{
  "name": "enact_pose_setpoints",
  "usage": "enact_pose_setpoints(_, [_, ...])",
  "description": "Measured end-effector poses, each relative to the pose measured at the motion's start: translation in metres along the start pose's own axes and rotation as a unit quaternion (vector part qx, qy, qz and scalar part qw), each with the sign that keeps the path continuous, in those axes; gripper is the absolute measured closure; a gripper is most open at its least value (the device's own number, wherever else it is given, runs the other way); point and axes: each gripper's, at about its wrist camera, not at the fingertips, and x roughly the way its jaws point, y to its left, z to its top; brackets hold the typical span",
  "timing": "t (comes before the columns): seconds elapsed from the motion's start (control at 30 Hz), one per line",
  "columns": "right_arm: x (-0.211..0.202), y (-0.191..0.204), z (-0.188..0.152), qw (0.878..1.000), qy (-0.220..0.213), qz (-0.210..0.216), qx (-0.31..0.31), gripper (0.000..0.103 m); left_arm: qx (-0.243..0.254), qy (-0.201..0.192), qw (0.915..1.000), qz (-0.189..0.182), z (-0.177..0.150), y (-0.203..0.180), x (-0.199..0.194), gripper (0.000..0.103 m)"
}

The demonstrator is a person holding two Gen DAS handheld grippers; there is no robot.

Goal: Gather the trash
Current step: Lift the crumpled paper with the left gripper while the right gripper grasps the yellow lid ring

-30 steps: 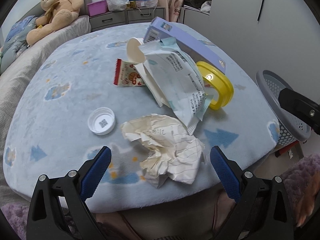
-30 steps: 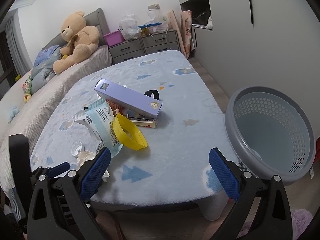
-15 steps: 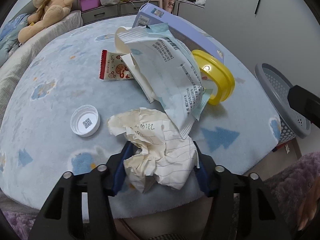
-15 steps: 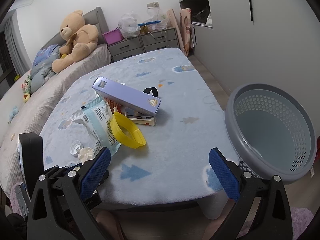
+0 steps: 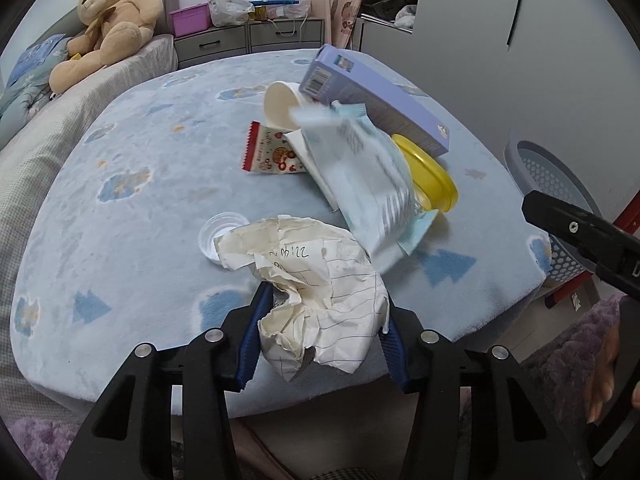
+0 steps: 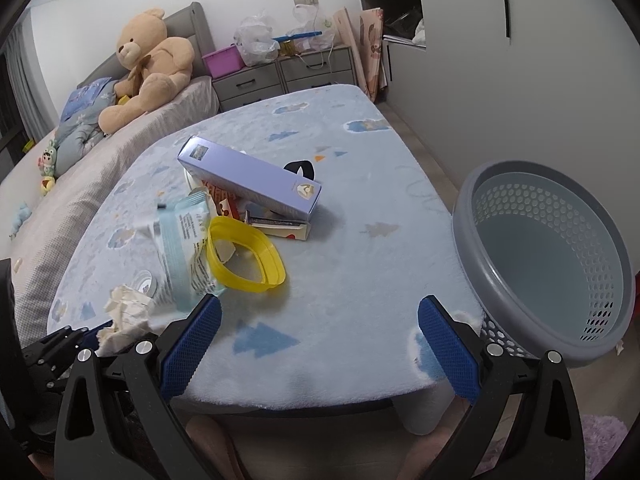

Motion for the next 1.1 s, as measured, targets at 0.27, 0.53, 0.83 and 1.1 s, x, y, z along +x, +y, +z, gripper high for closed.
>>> enact_pose_setpoints(0.27, [0.01, 0.012, -0.001, 1.0, 0.016, 0.017, -0.017, 0.006, -0.032, -0.002, 0.9995, 0.004, -0.004, 0.025, -0.008, 0.054])
enact_pose_setpoints(0.53, [0.029, 0.025, 0.02, 0.995, 0.061, 0.077, -0.024, 0.006, -0.024, -0.041, 0.9988, 0.014, 0.027, 0.037, -0.033, 0.054])
enact_pose_setpoints(0.83, [0.07, 0.028, 0.042, 0.986, 0.111, 0.122, -0.026, 0.006, 0.004, -0.1, 0.9945, 0.031, 0.072, 0.034, -0.04, 0.054])
enact_pose_setpoints(1.1, [0.097, 0.036, 0.046, 0.982, 0.129, 0.132, -0.046, 0.006, -0.012, -0.071, 0.9972, 0.019, 0.069, 0.045, -0.017, 0.054])
